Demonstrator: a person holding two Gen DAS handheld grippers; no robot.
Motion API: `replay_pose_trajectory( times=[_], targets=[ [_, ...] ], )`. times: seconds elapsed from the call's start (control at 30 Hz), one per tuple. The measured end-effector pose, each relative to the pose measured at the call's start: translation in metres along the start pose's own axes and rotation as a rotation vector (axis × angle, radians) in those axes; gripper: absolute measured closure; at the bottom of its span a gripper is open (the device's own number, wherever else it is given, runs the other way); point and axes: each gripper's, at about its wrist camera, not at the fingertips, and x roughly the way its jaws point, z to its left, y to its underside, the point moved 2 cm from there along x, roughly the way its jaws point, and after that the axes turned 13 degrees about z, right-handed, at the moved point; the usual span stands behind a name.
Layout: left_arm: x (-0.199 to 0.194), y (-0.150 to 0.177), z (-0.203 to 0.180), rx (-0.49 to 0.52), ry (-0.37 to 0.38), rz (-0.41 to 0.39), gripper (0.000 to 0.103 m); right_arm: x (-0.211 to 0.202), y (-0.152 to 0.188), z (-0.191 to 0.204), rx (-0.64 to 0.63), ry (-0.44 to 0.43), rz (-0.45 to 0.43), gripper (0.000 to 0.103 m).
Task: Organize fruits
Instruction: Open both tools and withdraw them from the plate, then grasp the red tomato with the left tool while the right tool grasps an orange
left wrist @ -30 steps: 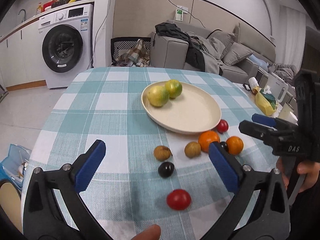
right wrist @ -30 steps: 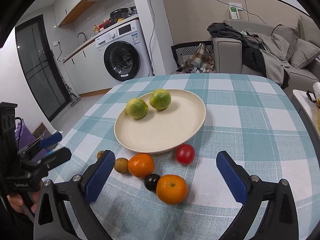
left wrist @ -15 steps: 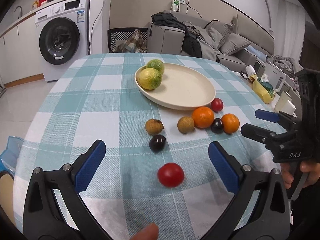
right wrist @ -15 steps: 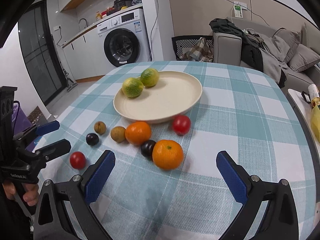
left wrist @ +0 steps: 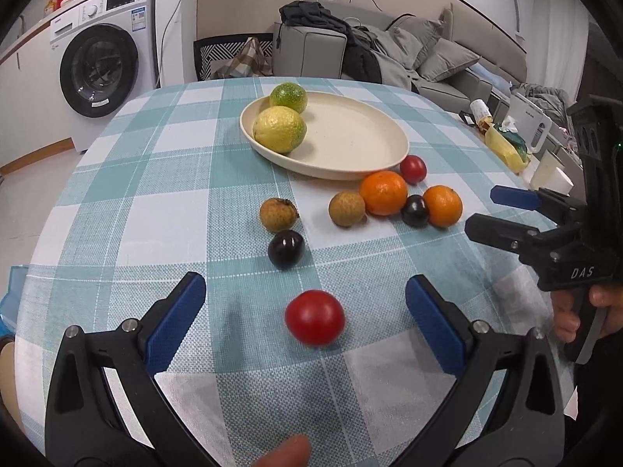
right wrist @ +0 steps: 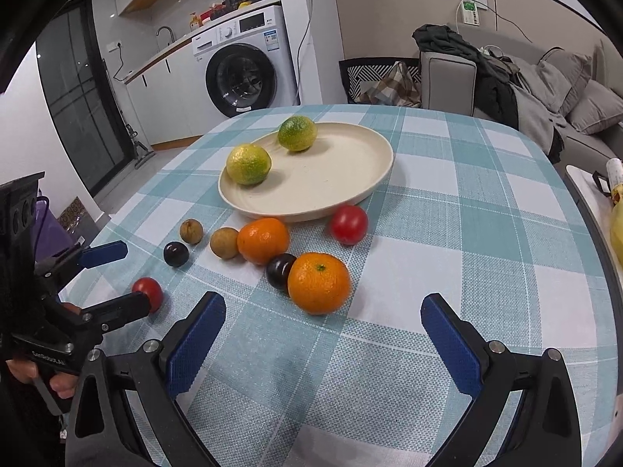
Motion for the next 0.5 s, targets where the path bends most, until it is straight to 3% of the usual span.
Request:
replay_pose_trajectory(
  times=[0.13, 0.23, 0.5],
  targets=[
    [0.005, 0.002, 0.000, 0.011, 0.001, 0.021, 0.001, 0.008, 0.001, -0.002, 0.013, -0.009, 0.031, 0.003],
    [0.007, 0.004, 0.000, 0.014, 0.007, 0.032, 0.001, 0.013, 0.001, -0.005, 0.027, -0.043, 0.052, 0.018],
    [0.014, 0.005, 0.003, 0.026, 0.028, 0.072, 0.001, 0.025, -0.002, -0.002, 0.021, -0.042, 0.078, 0.026]
  ],
)
